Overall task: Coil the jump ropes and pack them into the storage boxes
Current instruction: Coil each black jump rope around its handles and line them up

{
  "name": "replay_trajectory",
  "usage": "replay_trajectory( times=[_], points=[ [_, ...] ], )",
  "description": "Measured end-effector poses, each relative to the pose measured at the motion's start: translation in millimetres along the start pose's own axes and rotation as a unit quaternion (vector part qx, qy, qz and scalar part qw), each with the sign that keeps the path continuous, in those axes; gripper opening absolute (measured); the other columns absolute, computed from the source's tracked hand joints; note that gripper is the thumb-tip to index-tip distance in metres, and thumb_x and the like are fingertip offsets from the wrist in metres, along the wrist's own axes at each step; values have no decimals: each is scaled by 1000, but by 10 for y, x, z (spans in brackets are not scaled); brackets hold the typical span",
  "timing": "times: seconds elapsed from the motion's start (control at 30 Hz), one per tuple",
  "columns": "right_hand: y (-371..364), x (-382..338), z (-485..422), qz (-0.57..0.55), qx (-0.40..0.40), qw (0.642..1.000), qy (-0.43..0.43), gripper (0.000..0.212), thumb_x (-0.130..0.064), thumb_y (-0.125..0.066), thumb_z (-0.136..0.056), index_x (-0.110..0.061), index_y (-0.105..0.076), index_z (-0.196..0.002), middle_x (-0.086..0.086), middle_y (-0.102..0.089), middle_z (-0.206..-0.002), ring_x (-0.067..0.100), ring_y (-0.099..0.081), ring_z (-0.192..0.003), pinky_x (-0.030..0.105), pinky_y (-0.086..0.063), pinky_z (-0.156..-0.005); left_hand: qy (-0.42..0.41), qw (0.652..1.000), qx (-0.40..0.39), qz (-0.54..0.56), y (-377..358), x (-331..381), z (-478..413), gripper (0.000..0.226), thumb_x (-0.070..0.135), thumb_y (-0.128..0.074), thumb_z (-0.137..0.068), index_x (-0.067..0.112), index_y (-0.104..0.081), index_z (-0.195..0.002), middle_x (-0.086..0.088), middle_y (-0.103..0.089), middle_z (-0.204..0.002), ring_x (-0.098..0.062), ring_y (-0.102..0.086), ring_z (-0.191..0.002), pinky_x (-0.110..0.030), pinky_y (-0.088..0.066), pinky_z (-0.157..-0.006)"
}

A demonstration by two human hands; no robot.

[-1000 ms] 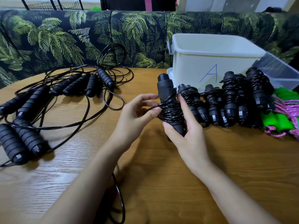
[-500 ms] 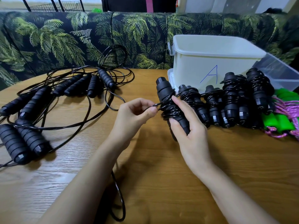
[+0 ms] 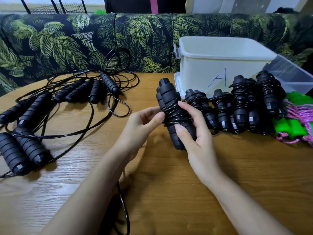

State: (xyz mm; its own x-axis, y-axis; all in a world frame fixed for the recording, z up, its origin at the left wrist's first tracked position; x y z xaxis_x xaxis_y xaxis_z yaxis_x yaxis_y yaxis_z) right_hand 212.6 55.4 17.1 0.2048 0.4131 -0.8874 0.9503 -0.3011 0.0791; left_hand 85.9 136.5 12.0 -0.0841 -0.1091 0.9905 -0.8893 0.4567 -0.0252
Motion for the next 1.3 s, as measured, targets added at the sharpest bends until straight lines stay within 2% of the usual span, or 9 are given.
replay_trajectory(
  times=[0.13, 0.3, 0.53, 0.67, 0.87, 0.97, 1.07, 1.17, 1.3],
  points=[
    [1, 36, -3, 46, -3, 999, 11, 46, -11, -52, -96, -33, -50, -137, -11, -53, -140, 11, -46, -134, 29, -38, -111, 29, 998, 47, 7, 54, -38, 2, 43, 34, -69, -74, 12, -68, -111, 2, -76, -100, -9, -70, -97, -19, -51, -83],
    [24, 33, -30, 198, 3, 977, 80, 44, -10, -47, -100, -23, -50, -142, 0, -44, -151, 7, -38, -140, 19, -28, -114, 78, 991, 101, 33, 96, -90, 16, 51, 38, -86, -64, 10, -70, -103, -6, -77, -92, -16, -72, -89, -34, -51, -96],
    [28, 60, -20, 224, 5, 971, 86, 48, -7, -47, -99, -24, -47, -144, 1, -44, -151, 6, -38, -141, 18, -27, -115, 77, 992, 92, 39, 85, -47, 26, 51, 35, -79, -62, 13, -66, -106, 2, -76, -96, -6, -70, -90, -16, -49, -76],
    [13, 75, -12, 228, 1, 970, 81, 49, -7, -44, -99, -25, -46, -144, 4, -42, -152, 8, -36, -142, 12, -24, -113, 57, 992, 103, 34, 101, -4, 35, 50, 32, -80, -62, 10, -63, -103, -5, -77, -91, -12, -71, -86, -19, -50, -77],
    [-27, 110, -1, 216, -42, 975, 37, 55, -10, -36, -99, -41, -39, -145, 3, -32, -159, 5, -23, -147, 12, -19, -115, 11, 987, 159, -8, 113, 37, 66, 58, 37, -82, -57, 2, -62, -97, -10, -74, -79, -7, -68, -73, -13, -50, -67],
    [-68, 93, 30, 357, -58, 932, 43, 59, -37, -36, -94, -47, -24, -151, 1, -28, -159, 13, -26, -146, 27, -38, -105, 8, 988, 155, -20, 108, 17, 55, 57, 39, -82, -57, 3, -64, -97, -13, -74, -82, -8, -67, -74, -15, -52, -70],
    [-99, 77, 33, 507, -30, 861, 32, 90, -61, -56, -77, -36, -18, -154, 10, -37, -150, 27, -41, -135, 35, -55, -72, 14, 990, 138, -25, 64, -27, 44, 58, 40, -80, -58, 4, -63, -100, -9, -75, -81, -8, -68, -76, -19, -52, -71],
    [-70, 90, 5, 539, -1, 841, 48, 102, -47, -79, -69, -25, -26, -153, 16, -44, -139, 34, -53, -122, 35, -56, -59, 9, 996, 87, -20, 16, -38, 24, 54, 30, -78, -63, 4, -61, -106, -3, -77, -87, -11, -72, -83, -22, -53, -75],
    [49, 81, -22, 475, 31, 877, 70, 100, -29, -82, -69, -27, -25, -151, 16, -43, -140, 37, -50, -125, 41, -57, -71, -12, 1000, -9, -22, -4, 26, -34, 51, 14, -76, -67, 3, -57, -113, -6, -76, -97, -15, -72, -92, -25, -56, -79]
  ],
)
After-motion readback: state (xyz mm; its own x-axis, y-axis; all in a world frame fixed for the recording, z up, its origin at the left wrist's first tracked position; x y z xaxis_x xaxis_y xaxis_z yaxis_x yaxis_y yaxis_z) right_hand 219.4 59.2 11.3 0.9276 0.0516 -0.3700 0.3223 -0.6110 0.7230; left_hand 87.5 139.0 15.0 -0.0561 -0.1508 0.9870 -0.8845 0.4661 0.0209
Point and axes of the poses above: each hand's wrist, its own z-axis away from the middle knuckle, its own y-axis out of the back of the hand, x = y × z, the point moved 5 cm from there along -z, towards the middle knuckle
